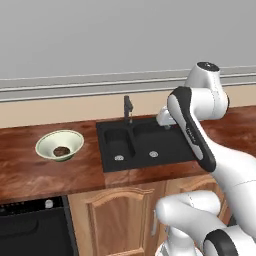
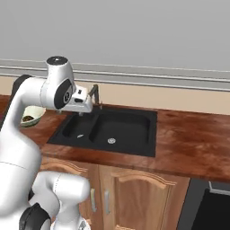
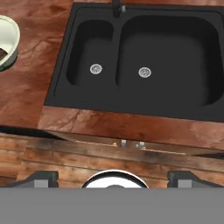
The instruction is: Move the mug from next to the sink to the open cabinet. Then, move the bowl with the potato to the fridge to clear the area for faucet cleaning.
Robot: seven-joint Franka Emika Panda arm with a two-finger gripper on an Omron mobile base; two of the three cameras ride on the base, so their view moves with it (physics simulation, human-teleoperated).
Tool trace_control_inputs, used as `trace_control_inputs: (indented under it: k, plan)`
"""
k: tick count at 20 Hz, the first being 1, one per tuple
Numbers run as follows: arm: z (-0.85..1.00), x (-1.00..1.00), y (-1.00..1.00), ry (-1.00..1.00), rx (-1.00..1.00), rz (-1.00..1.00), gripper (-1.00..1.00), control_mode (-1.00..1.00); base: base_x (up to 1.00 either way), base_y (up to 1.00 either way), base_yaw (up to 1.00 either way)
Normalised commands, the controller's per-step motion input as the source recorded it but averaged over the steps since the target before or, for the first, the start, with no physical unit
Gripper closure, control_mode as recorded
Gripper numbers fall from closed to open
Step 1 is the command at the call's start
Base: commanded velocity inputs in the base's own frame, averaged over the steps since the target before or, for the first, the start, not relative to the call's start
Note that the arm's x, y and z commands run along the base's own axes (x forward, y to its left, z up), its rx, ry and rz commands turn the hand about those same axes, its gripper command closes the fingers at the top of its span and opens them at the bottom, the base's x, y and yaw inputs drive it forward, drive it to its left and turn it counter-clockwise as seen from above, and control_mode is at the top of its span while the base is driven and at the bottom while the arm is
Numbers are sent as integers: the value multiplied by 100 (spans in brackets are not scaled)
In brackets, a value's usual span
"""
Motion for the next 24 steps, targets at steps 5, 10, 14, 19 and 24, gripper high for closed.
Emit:
trace_control_inputs:
  k: [5, 10, 14, 19, 24]
  plan:
    - [0, 0, 0, 0, 0, 0, -100, 100, 13, 100, 0]
    - [0, 0, 0, 0, 0, 0, -100, 100, 1, 100, 2]
    - [0, 0, 0, 0, 0, 0, -100, 100, -2, 100, 10]
    - [0, 0, 0, 0, 0, 0, -100, 100, 0, 92, 21]
    - [0, 0, 0, 0, 0, 0, -100, 100, -1, 24, 16]
